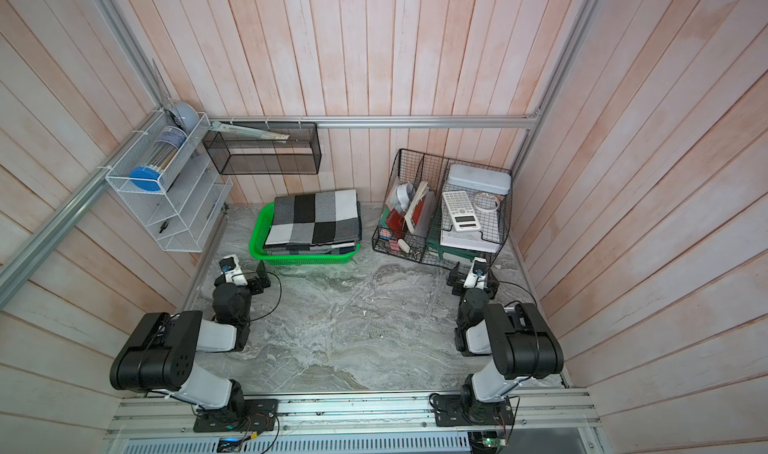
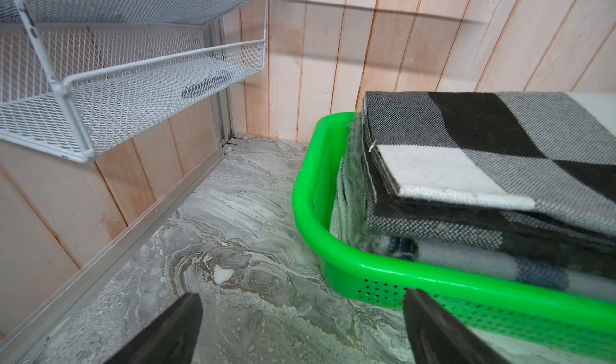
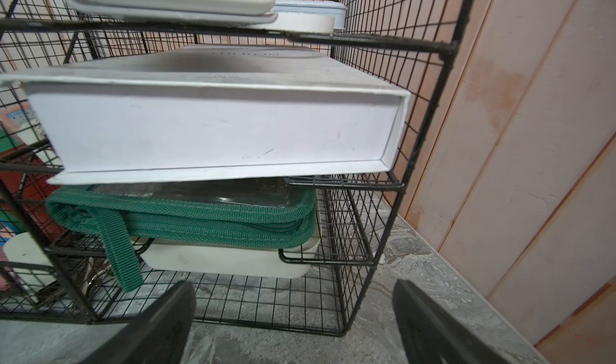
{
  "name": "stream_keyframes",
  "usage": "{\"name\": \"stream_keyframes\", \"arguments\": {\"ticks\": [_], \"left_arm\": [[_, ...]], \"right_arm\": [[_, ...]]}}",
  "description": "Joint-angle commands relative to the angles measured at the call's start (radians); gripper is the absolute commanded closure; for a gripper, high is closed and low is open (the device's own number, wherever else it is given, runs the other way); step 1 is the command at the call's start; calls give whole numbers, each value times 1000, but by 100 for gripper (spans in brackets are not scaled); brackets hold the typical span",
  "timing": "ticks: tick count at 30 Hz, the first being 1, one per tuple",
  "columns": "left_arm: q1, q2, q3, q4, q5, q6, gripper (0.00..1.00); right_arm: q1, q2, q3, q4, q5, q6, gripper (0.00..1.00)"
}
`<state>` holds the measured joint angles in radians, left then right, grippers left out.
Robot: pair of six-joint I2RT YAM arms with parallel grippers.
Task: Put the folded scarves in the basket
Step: Reset both arms
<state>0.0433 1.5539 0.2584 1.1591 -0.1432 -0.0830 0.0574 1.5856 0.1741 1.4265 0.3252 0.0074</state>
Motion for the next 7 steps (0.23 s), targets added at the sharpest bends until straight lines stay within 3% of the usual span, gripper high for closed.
{"name": "stream_keyframes", "arguments": {"ticks": [1,7], "left_arm": [[3,5,18,0,-17,-10,0],[4,6,18,1,-17,-9,0]], "right_arm": [[-4,-8,14,-14,19,14,2],[-7,-10,14,-13,10,16,2]]}}
